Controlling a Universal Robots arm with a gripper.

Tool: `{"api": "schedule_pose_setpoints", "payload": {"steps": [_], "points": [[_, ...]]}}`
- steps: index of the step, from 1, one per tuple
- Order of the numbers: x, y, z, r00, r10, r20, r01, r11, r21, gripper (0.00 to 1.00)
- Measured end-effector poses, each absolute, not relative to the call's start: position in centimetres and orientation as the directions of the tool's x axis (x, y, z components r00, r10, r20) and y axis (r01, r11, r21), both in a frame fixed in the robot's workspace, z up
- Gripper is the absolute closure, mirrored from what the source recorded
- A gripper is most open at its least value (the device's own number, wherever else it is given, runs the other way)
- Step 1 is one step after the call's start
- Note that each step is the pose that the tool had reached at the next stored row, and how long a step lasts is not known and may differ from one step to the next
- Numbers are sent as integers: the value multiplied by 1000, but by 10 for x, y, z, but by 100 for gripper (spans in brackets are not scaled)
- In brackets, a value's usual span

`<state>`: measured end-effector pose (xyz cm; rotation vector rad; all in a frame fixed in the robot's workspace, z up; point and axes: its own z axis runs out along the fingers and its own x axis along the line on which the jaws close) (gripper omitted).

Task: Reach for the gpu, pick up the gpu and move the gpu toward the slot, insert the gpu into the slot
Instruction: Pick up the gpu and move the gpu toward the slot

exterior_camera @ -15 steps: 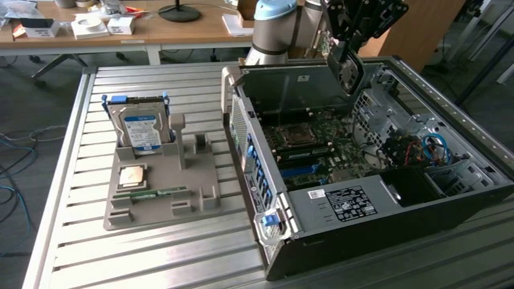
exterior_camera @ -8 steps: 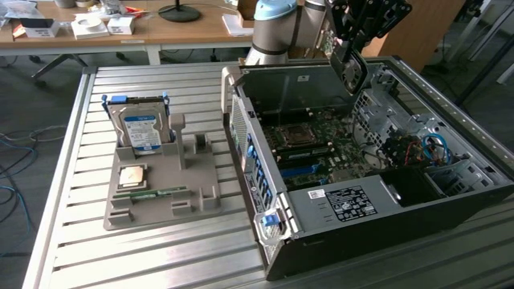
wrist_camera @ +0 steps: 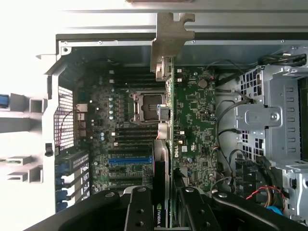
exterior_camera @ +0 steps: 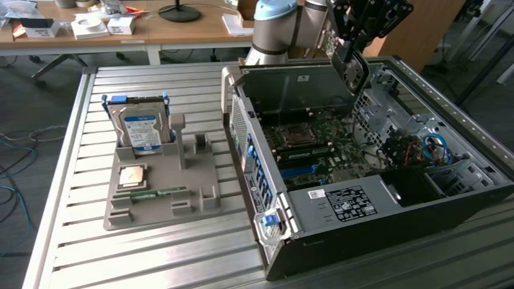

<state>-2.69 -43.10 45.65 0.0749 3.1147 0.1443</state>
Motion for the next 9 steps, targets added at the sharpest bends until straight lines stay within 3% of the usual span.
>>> {"api": "schedule_pose_setpoints", "payload": {"steps": [9], "points": [[-20, -431, 456, -999, 49, -20, 47, 995, 93, 73]]}}
